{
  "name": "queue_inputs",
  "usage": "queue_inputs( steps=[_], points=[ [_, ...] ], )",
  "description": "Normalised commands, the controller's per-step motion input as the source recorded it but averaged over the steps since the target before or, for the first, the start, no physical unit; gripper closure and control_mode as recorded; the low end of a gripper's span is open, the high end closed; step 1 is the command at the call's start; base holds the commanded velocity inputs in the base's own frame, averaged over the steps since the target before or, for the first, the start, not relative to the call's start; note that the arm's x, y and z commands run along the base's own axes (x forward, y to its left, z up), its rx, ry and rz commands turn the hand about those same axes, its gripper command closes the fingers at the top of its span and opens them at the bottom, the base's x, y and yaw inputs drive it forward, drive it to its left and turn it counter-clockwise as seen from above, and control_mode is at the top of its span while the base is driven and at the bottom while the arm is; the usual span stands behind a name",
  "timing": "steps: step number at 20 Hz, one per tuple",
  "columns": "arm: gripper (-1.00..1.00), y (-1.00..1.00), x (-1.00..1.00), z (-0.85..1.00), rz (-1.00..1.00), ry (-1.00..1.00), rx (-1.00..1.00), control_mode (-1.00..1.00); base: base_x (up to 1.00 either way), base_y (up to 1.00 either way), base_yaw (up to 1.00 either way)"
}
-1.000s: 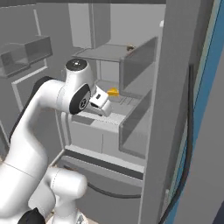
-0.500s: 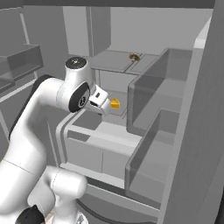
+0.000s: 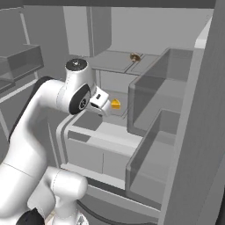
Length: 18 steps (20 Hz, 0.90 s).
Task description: Take the cheese, chicken drumstick, and mushroom from the fridge and place them on the plate on the dining counter to create an appetizer plate.
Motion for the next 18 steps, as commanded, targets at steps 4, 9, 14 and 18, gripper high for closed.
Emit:
queue_inputs(
  steps=[4,9,14,18],
  points=[
    [-1.00,-0.18,-0.17,0.25,0.17,-0.08,0.00,-1.00,0.00,0.00,0.00],
    [-1.00,-0.03,-0.09,0.52,0.09,-0.15,-0.03,-1.00,0.00,0.00,0.00],
    [-1.00,0.00,0.20,0.25,0.00,-0.05,-0.06,-1.00,0.00,0.00,0.00],
    [-1.00,0.00,0.27,0.14,0.00,0.00,-0.12,-1.00,0.00,0.00,0.00]
  ],
)
